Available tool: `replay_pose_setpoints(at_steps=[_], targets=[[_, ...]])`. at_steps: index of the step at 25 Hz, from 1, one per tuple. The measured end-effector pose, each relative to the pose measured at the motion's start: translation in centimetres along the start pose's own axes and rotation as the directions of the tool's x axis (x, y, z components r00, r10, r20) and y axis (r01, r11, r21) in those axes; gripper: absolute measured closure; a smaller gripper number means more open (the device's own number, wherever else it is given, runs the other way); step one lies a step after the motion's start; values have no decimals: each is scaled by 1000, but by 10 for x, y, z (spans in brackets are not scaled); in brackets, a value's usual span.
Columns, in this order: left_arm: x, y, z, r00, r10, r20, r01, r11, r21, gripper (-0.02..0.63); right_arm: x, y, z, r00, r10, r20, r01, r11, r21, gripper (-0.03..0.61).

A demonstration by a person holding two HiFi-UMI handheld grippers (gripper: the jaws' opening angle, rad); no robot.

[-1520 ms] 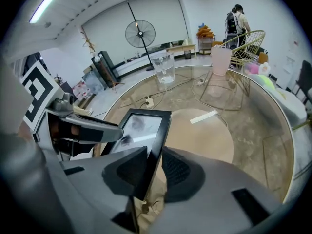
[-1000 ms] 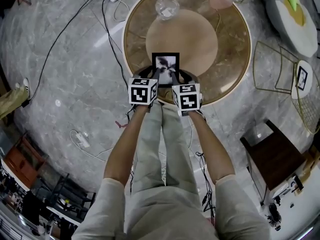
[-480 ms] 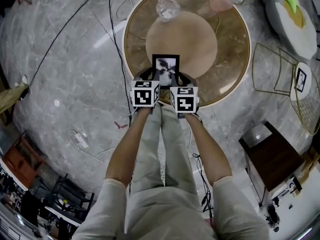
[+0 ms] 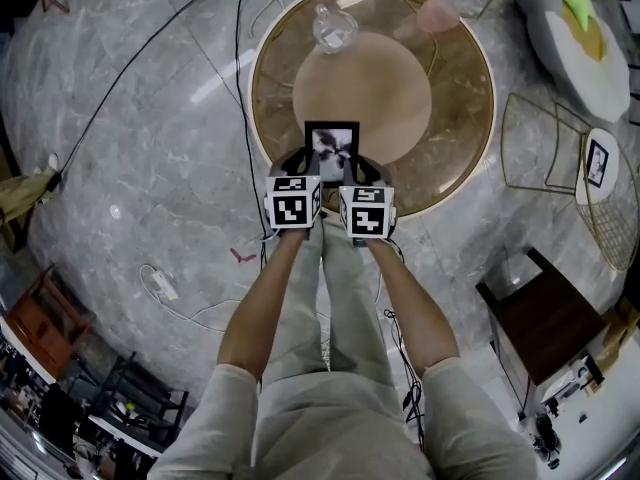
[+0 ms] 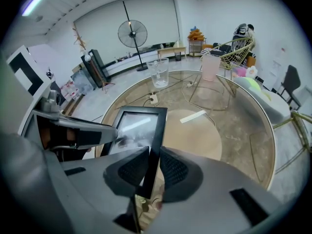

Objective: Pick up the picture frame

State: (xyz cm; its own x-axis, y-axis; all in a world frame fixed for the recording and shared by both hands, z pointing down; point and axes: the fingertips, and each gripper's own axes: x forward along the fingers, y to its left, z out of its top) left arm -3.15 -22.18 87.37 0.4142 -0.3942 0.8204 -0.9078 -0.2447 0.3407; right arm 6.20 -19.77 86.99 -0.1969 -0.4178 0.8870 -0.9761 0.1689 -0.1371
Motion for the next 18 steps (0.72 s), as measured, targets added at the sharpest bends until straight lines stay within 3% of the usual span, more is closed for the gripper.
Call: replay_pose_setpoints(at_steps=[9,18], targets=[[-33,-14,12,999,8,38,-6,999,-47,539,-37,4,14,999,-19,39,19,1000,2,509],[-68,-31,45,995,8,101,-6,1000,-20,538,-76,7,47,992,-26,127,30,999,-25,508]])
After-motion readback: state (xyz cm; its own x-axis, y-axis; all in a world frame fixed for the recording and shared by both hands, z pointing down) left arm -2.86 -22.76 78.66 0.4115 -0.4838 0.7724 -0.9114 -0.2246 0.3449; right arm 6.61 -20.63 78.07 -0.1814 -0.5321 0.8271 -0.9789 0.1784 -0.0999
